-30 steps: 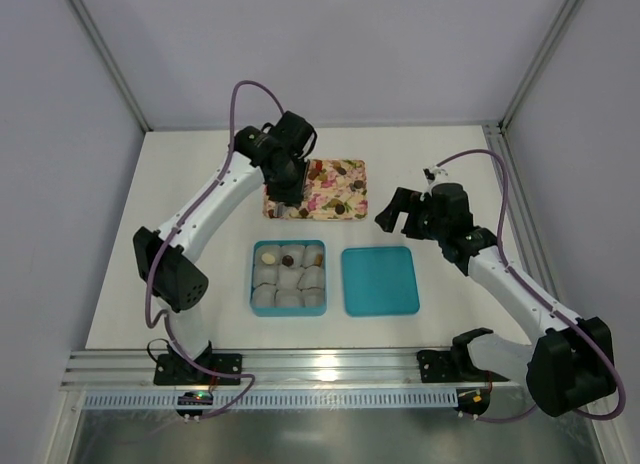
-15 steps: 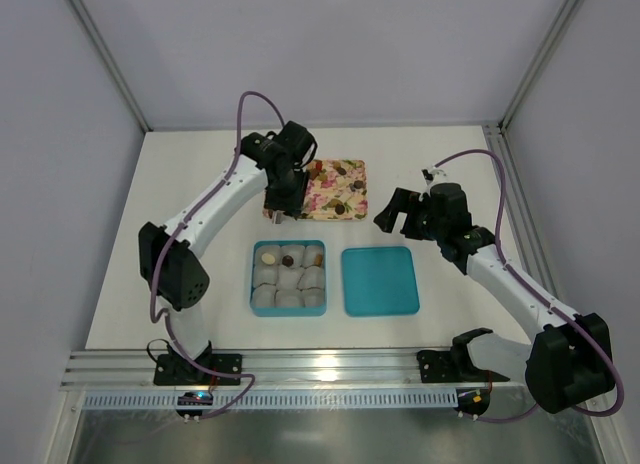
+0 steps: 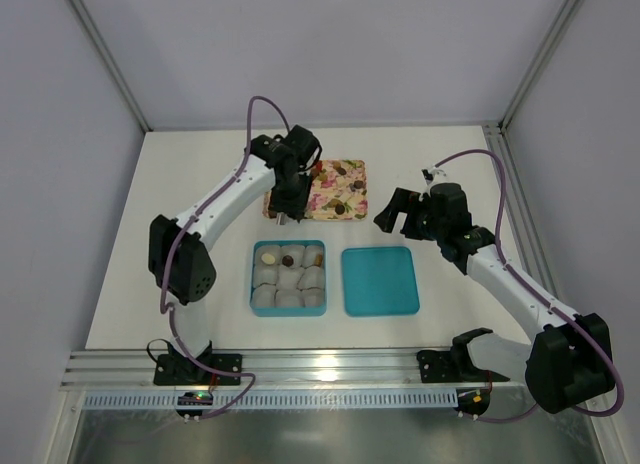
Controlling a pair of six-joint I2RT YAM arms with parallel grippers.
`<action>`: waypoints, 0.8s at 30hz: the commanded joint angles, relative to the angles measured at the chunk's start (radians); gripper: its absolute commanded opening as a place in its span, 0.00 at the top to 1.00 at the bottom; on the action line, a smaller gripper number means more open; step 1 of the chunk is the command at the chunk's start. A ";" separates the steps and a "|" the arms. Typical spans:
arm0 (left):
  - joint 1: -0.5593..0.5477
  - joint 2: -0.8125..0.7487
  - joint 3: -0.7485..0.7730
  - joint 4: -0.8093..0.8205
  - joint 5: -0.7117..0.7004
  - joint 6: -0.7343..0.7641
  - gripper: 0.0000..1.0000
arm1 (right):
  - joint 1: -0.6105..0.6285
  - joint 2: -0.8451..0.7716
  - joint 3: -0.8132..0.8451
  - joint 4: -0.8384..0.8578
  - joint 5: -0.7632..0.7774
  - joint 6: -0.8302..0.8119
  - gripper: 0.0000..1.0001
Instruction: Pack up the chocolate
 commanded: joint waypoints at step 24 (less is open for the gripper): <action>0.003 0.116 0.118 0.016 0.026 0.018 0.62 | 0.006 -0.025 -0.002 0.018 0.007 -0.011 0.00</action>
